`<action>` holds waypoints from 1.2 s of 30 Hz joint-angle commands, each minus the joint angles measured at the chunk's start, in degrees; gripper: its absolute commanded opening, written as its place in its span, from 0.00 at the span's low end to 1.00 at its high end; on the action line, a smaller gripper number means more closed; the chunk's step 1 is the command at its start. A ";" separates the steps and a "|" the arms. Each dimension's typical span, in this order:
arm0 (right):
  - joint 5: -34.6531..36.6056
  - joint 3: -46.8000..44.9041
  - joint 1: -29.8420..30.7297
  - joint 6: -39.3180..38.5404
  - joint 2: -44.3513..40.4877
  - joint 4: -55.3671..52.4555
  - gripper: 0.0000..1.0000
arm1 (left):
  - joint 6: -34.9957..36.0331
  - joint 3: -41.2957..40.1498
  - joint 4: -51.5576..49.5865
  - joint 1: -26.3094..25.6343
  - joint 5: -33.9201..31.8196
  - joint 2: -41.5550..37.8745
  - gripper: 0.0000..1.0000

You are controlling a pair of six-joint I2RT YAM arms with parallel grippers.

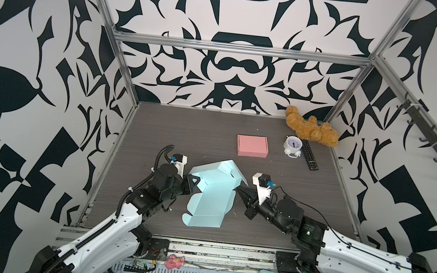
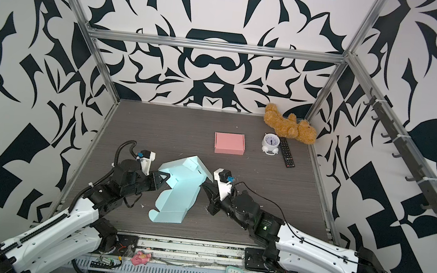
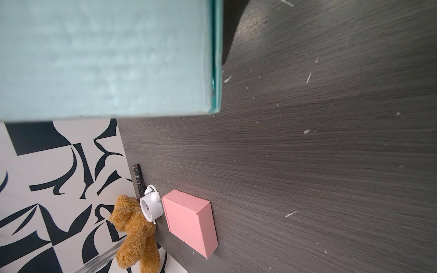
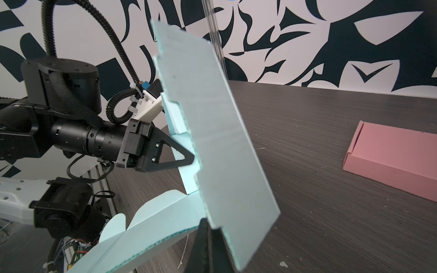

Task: Assemble paper box
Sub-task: Fold the bottom flaps of a flat cardboard box at the center of the table.

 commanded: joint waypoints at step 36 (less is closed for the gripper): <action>-2.68 11.51 0.02 -7.74 -1.47 -23.58 0.05 | 7.34 -1.01 -0.53 2.50 0.17 -0.61 0.04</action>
